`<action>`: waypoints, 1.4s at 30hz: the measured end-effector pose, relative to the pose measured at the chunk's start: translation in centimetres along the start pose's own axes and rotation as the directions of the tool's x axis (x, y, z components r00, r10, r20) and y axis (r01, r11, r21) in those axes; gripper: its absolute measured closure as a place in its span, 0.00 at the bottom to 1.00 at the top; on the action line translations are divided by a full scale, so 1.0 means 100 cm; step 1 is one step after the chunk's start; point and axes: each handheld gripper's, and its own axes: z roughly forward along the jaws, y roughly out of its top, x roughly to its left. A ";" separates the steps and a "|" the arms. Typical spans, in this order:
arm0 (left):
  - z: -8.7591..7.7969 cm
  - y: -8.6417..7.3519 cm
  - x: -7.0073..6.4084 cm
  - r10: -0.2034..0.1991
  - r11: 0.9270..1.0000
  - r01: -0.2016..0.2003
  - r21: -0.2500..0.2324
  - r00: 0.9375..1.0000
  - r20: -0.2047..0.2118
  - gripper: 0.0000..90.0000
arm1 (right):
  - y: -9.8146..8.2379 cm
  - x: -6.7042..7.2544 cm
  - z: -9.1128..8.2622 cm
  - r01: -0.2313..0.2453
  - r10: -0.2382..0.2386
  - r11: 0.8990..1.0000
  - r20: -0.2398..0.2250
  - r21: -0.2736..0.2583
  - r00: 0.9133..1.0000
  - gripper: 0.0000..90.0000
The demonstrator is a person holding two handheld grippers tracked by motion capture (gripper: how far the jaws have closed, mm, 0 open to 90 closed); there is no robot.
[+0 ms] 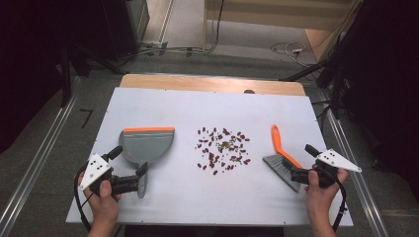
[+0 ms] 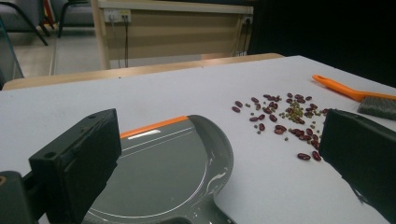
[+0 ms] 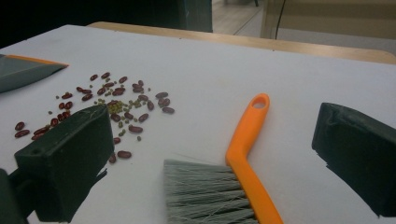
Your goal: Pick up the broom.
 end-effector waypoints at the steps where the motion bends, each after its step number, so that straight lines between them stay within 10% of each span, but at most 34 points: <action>1: -0.001 0.000 0.000 0.002 1.000 -0.002 0.001 1.000 -0.004 0.00 | 0.001 0.000 0.000 -0.002 0.002 1.000 -0.001 -0.002 1.000 0.00; 18: -0.002 -0.002 0.001 0.001 1.000 0.000 0.010 1.000 -0.018 0.00 | 0.045 0.006 0.004 0.014 -0.013 1.000 0.063 -0.022 0.998 0.00; 23: 0.001 -0.002 -0.003 0.019 1.000 -0.018 0.020 1.000 -0.015 0.00 | 0.062 0.002 0.013 0.011 -0.015 0.999 0.113 0.044 0.993 0.00; 30: 0.003 -0.003 -0.006 0.030 0.999 -0.030 0.024 0.999 -0.011 0.00 | 0.081 -0.010 0.035 -0.034 0.026 0.993 0.071 0.109 0.997 0.00; 39: 0.005 -0.003 -0.009 0.038 0.999 -0.038 0.032 0.999 0.006 0.00 | 0.070 -0.025 0.067 -0.114 0.103 0.956 0.053 0.270 0.993 0.08; 42: 0.005 -0.003 -0.010 0.045 0.998 -0.045 0.035 0.999 0.007 0.00 | 0.066 -0.030 0.074 -0.142 0.139 0.937 0.032 0.319 0.990 0.26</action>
